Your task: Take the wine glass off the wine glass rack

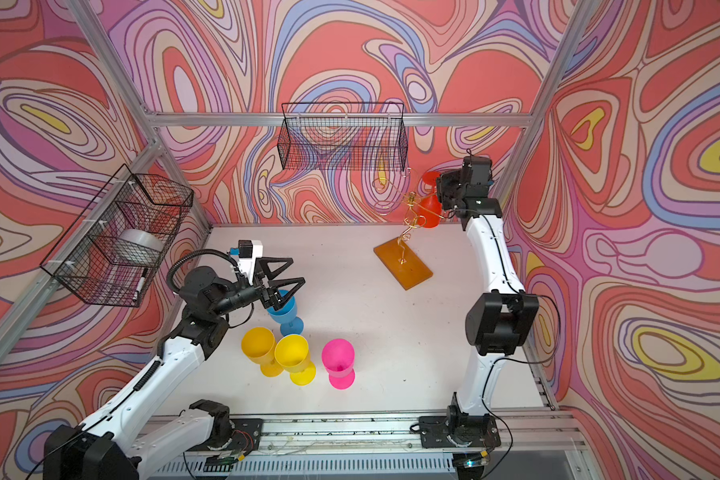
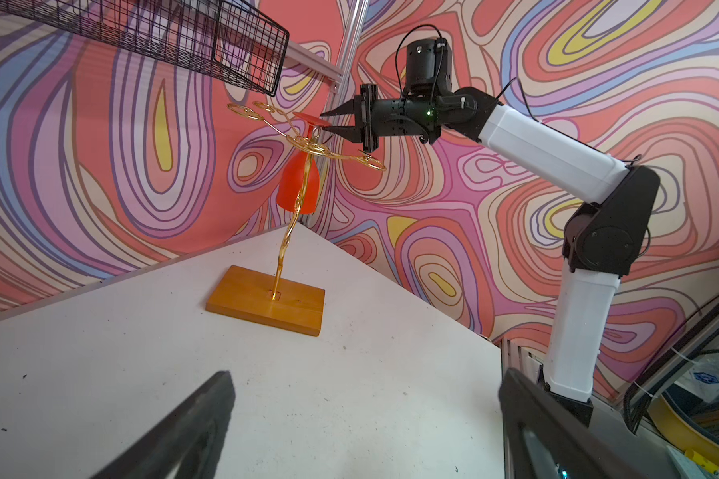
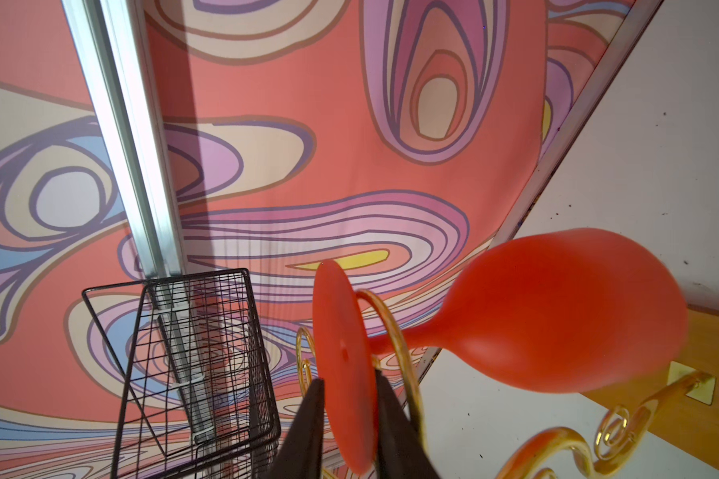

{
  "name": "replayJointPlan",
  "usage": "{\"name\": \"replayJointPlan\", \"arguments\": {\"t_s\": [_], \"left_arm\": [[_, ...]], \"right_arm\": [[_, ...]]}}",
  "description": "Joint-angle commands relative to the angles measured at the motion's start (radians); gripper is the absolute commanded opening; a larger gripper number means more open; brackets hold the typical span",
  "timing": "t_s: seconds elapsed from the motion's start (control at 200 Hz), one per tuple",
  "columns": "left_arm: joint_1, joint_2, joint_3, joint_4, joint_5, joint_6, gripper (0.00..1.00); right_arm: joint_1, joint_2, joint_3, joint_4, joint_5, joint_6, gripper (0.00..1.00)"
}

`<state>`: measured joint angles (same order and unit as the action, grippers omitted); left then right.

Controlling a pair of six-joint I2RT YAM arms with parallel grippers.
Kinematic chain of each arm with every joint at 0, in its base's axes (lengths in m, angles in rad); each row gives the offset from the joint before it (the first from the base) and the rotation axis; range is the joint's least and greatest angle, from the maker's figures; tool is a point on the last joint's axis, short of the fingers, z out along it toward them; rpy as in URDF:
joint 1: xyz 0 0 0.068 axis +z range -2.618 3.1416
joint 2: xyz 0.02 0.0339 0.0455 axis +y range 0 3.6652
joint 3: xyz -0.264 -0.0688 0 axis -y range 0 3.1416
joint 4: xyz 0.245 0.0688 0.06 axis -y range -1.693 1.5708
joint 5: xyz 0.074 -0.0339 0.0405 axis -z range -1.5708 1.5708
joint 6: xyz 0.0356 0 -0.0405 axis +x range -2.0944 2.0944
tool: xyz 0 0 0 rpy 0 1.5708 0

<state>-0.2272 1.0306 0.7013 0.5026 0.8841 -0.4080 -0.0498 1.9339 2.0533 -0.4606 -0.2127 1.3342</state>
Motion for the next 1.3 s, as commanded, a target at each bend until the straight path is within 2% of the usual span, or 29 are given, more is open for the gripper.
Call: {"name": "replayJointPlan", "arguments": {"t_s": [0.0,0.371,0.626,0.771,1.292], "left_arm": [[0.022,0.012,-0.013,0.158,0.041,-0.089,1.0],[0.043,0.022,-0.016,0.203,0.06,-0.128,1.0],[0.049,0.029,-0.011,0.201,0.065,-0.135,1.0],[0.052,0.032,-0.01,0.201,0.066,-0.137,1.0],[0.055,0.036,-0.005,0.189,0.067,-0.135,1.0]], "right_arm": [[0.005,-0.007,-0.039,0.034,0.002,0.022,0.19],[0.005,-0.023,-0.143,0.188,-0.013,0.099,0.07],[0.005,-0.02,-0.134,0.171,-0.01,0.093,0.05],[0.005,-0.024,-0.131,0.161,-0.007,0.086,0.0],[0.005,-0.077,-0.162,0.173,0.027,0.066,0.0]]}}
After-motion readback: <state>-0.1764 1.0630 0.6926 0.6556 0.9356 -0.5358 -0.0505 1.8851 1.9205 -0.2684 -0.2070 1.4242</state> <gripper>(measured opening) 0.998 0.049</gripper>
